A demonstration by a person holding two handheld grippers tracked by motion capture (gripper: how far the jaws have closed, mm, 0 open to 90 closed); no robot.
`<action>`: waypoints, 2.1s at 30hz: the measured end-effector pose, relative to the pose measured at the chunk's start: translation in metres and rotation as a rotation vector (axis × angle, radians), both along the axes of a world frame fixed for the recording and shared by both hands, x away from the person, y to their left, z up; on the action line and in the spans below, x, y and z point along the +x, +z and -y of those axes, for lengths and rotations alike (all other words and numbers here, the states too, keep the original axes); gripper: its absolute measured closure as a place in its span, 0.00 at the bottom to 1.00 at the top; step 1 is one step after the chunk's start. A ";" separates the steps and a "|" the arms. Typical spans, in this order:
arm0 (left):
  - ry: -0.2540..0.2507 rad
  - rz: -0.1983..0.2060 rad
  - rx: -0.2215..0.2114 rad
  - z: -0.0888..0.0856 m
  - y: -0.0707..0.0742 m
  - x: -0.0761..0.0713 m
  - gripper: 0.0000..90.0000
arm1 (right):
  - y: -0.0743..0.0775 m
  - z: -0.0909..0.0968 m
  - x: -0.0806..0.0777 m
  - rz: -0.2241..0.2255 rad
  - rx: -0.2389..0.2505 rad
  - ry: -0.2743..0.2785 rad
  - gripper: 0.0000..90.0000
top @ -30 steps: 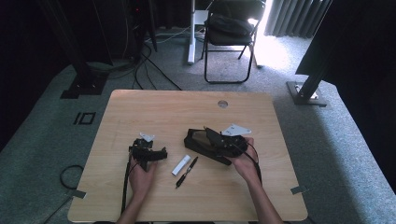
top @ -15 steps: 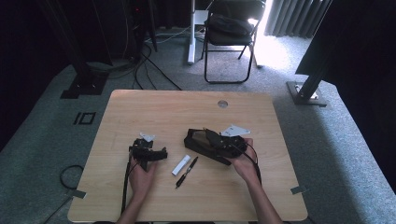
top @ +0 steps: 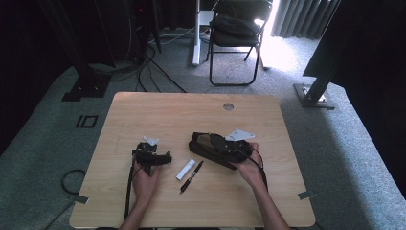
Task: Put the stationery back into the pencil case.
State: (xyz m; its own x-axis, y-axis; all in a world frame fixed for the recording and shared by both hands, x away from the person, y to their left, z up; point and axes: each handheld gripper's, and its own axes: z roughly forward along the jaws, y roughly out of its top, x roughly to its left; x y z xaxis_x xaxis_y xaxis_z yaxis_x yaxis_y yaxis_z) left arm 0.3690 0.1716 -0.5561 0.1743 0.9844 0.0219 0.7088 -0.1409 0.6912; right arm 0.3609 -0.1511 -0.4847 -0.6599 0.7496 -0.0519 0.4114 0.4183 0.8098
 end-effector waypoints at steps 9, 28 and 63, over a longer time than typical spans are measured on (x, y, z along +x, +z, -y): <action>0.000 0.000 0.000 0.000 0.000 0.000 0.01 | -0.003 0.000 0.002 -0.009 -0.017 0.001 0.46; 0.000 0.000 0.000 0.000 0.000 0.000 0.01 | -0.009 -0.002 0.006 -0.044 -0.026 0.005 0.46; 0.000 0.000 0.000 0.000 0.000 0.000 0.01 | -0.012 -0.004 0.012 -0.106 -0.021 0.021 0.45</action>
